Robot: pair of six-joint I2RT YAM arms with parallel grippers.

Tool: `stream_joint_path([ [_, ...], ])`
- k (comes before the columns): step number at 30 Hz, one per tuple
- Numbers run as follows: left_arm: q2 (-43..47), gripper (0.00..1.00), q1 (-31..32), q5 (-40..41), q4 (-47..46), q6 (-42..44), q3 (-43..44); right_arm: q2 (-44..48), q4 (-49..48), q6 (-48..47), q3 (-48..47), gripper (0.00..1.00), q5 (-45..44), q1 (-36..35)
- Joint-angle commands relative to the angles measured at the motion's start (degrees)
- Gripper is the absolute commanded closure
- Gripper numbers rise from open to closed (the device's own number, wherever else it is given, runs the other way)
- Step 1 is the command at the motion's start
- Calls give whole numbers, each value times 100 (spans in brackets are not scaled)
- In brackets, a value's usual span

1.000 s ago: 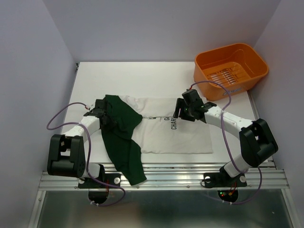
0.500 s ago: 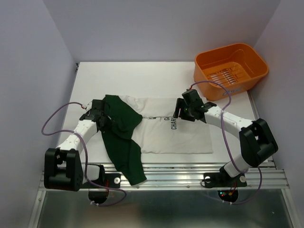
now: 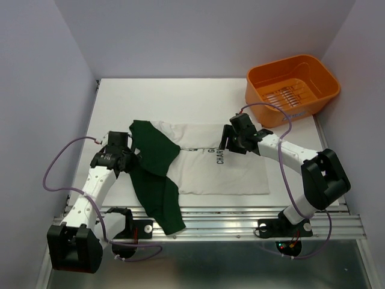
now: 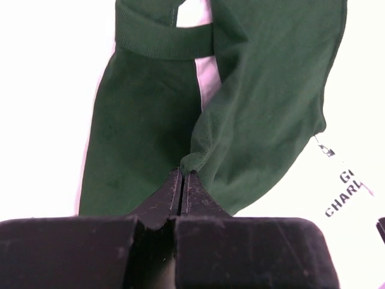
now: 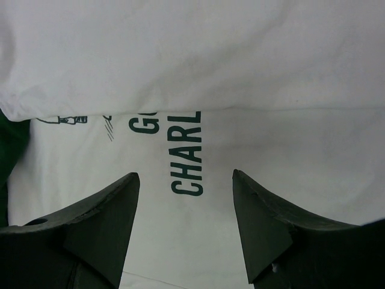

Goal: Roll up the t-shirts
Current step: Fold the T-shirt at the center of the board.

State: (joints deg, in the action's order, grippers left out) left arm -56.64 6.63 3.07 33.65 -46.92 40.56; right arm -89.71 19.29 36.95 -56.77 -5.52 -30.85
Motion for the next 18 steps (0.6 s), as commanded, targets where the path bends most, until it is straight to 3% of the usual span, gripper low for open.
stream_joint_path([
  [1, 337, 100, -13, -148, 353, -309, -65, -64, -136, 49, -264, 32, -28, -61],
  [11, 646, 100, 5, -579, 642, -371, -311, -64, -136, 76, -255, 32, -46, -61],
  [15, 742, 83, 5, -659, 897, -345, -242, -82, -145, 84, -282, 31, -37, -61],
  [16, 777, 65, 5, -615, 959, -327, -84, -82, -145, 76, -290, 31, -46, -61],
  [17, 804, 55, 13, -519, 1064, -266, 161, -99, -136, 76, -299, 31, -54, -114],
  [18, 804, 55, 13, -518, 1117, -222, 163, -108, -136, 67, -308, 31, -55, -114],
])
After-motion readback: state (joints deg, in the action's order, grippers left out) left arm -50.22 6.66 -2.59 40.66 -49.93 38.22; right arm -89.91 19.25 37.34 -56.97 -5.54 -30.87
